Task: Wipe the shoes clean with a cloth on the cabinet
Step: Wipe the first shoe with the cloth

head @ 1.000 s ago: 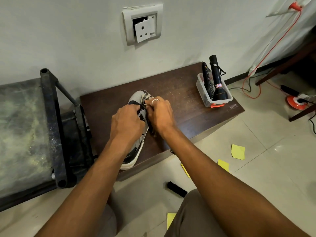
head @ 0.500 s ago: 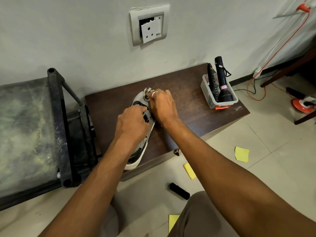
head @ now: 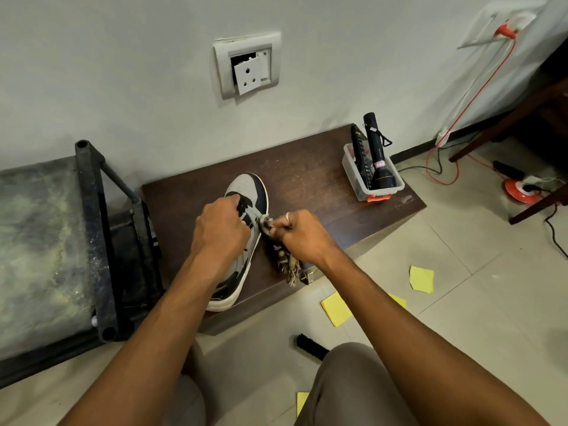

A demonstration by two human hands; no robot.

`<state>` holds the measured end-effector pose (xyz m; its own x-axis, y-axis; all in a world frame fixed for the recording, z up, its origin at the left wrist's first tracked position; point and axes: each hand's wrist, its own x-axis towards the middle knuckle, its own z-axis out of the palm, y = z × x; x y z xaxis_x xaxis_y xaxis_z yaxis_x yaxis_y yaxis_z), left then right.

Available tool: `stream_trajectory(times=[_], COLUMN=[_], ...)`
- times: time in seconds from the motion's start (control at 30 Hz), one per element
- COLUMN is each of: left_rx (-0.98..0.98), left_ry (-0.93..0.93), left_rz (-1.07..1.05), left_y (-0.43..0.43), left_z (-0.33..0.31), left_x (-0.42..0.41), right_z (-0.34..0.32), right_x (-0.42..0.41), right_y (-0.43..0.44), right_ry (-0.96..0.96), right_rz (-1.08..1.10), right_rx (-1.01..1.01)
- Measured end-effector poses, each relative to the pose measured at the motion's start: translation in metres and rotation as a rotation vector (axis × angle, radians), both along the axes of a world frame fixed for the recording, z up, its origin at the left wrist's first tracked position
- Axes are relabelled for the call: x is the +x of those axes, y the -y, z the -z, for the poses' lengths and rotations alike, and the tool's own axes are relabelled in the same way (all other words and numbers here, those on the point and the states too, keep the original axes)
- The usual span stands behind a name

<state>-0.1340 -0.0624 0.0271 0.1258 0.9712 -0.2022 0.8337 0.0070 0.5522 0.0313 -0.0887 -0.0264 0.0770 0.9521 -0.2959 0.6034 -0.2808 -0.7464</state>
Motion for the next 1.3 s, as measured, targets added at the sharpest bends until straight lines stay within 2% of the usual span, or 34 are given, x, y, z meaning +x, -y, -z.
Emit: stream_trajectory(times=[0.07, 0.2, 0.33, 0.43, 0.53, 0.6, 0.67, 0.77, 1.03, 1.17, 1.3], left_rx=[-0.014, -0.043, -0.029, 0.079, 0.21, 0.299, 0.291, 0.217, 0.237, 0.208, 0.248], left_ry=[-0.006, -0.035, -0.032, -0.157, -0.269, -0.395, -0.479, -0.442, -0.337, -0.352, -0.383], left_rz=[0.061, 0.334, 0.526, 0.626, 0.583, 0.445, 0.224, 0.012, 0.079, 0.137, 0.124], left_y=[-0.003, -0.005, -0.01, -0.019, -0.02, -0.016, -0.012, -0.006, -0.011, -0.011, -0.009], left_z=[0.001, 0.002, 0.003, 0.008, 0.007, 0.008, 0.011, 0.02, 0.034, 0.035, 0.037], left_x=[-0.003, -0.007, -0.014, -0.02, -0.022, -0.021, -0.018, -0.017, -0.021, -0.024, -0.02], right_z=[0.001, -0.005, -0.013, -0.006, 0.002, 0.008, 0.011, 0.014, 0.013, -0.001, -0.009], right_x=[0.007, 0.018, 0.034, 0.045, 0.044, 0.039, 0.035, 0.032, 0.03, 0.046, 0.047], right_y=[0.014, 0.02, 0.023, 0.024, 0.025, 0.027, 0.029, 0.035, 0.042, 0.002, -0.019], right_ry=[-0.08, -0.14, -0.082, -0.033, -0.003, 0.021, 0.052, 0.062, 0.138, 0.213, 0.268], right_rz=[0.134, 0.38, 0.447, 0.401, 0.291, 0.238, 0.224, 0.227, 0.166, -0.077, -0.184], right_rx=[0.067, 0.222, 0.228, 0.183, 0.14, 0.142, 0.141, 0.147, 0.16, 0.024, -0.057])
